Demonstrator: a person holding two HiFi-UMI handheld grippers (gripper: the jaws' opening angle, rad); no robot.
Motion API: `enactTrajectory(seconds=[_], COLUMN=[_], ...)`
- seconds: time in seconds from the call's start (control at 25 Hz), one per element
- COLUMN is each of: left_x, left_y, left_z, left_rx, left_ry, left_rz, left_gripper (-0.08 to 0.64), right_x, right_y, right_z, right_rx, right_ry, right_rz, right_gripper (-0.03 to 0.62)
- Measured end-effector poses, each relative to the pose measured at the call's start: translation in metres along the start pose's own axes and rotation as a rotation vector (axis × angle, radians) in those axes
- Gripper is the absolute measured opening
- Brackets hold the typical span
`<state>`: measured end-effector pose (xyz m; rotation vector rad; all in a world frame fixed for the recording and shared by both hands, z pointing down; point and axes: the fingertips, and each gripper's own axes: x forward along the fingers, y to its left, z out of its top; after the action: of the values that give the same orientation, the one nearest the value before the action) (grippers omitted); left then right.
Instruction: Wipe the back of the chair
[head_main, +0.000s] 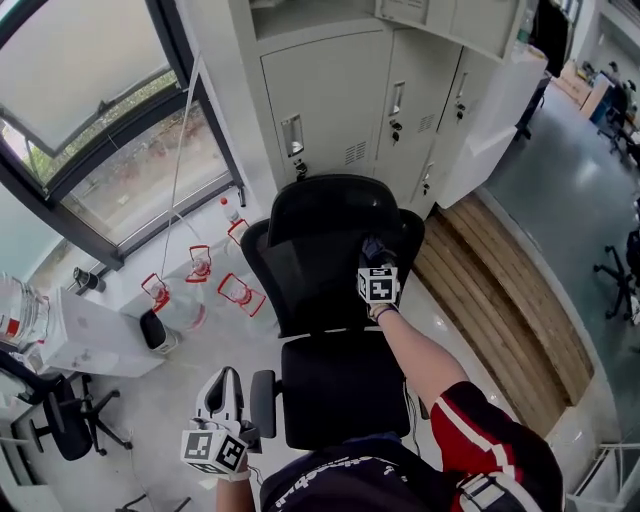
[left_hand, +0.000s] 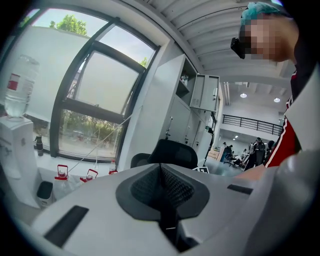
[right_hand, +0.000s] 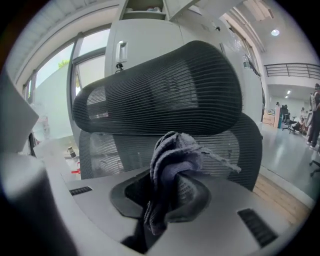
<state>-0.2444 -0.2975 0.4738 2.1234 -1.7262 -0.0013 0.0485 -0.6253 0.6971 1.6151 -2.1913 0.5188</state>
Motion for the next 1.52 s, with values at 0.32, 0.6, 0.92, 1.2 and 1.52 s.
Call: enactTrajectory(seconds=[0.32, 0.6, 0.92, 1.2, 1.52], left_x=[-0.025, -0.048, -0.080, -0.089, -0.070], left_y=[0.038, 0.073, 0.115, 0.129, 0.103], left_z=[0.004, 0.005, 0.003, 0.004, 0.009], left_rx=[-0.026, -0.051, -0.086, -0.094, -0.074], left_ry=[-0.026, -0.041, -0.053, -0.064, -0.063], left_rz=[0.061, 0.114, 0.209, 0.232, 0.142], left_gripper=[0.026, 0.026, 0.026, 0.026, 0.026], right_x=[0.025, 0.046, 0.065, 0.058, 0.012], right_y=[0.105, 0.203, 0.294, 0.358, 0.319], right_z=[0.009, 0.018, 0.021, 0.020, 0.015], right_rx=[-0.065, -0.115, -0.131, -0.171, -0.162], right_ry=[0.003, 0.010, 0.004, 0.008, -0.053], right_rz=[0.137, 0.257, 0.355, 0.517, 0.532], right_gripper=[0.072, 0.072, 0.072, 0.072, 0.071])
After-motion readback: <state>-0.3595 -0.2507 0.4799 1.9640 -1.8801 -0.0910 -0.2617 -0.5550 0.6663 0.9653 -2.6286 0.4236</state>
